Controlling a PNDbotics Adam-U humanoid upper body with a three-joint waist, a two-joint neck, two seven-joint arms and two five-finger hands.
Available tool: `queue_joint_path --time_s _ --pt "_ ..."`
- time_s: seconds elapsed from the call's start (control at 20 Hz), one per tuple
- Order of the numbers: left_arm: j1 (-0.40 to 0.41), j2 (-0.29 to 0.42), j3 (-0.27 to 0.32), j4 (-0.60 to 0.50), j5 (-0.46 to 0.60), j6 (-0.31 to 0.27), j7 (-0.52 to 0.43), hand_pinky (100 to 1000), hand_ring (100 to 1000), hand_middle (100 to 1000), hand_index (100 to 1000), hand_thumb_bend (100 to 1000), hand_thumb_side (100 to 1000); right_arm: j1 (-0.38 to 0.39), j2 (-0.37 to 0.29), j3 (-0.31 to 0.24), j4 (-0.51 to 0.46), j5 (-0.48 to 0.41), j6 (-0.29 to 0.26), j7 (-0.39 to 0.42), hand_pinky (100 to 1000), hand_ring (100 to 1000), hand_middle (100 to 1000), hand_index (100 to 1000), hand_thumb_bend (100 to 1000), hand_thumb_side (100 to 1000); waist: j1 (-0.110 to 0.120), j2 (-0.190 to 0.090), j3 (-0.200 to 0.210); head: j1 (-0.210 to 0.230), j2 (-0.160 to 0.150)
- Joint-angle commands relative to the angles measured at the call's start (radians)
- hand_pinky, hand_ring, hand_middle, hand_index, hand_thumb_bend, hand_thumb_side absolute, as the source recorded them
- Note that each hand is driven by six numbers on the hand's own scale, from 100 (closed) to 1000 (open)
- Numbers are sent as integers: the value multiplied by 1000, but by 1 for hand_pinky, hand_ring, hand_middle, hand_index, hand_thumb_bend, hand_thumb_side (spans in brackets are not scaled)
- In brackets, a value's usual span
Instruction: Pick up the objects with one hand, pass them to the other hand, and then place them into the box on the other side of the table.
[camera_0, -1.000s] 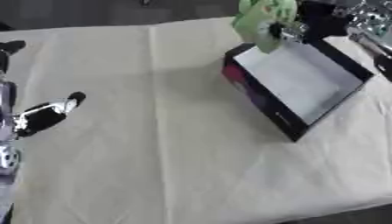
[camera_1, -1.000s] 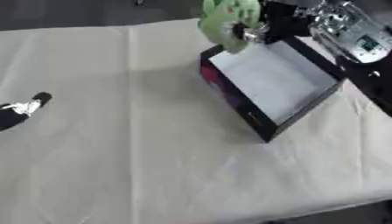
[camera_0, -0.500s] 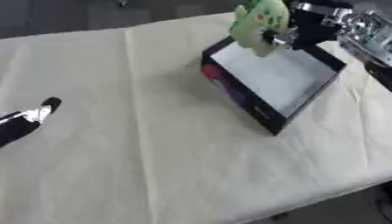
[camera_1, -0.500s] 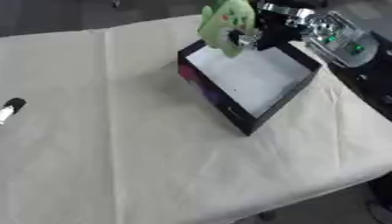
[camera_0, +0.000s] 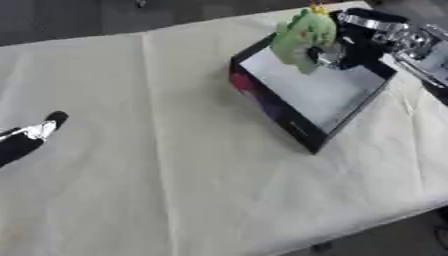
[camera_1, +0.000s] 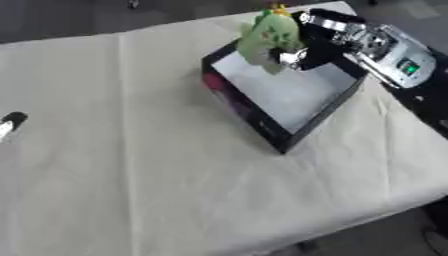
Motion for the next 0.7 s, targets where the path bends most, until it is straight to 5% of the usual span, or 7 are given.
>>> queue_joint_path --time_s 0.05,0.3,0.7 --pt "-11 18 11 -22 6 2 3 837 795 682 812 842 348 0 -48 -28 -20 81 -88 15 992 869 826 1000 232 345 13 -29 -2 12 -2" --pt "-10 18 12 -23 6 3 4 837 795 682 813 844 348 2 -45 -44 2 157 -162 9 1000 932 890 1000 290 195 13 -31 4 23 -2" --pt "-9 20 14 -23 6 4 4 835 794 680 813 841 347 6 -39 -49 26 181 -173 -29 1000 933 893 1000 312 209 8 -36 8 45 -2"
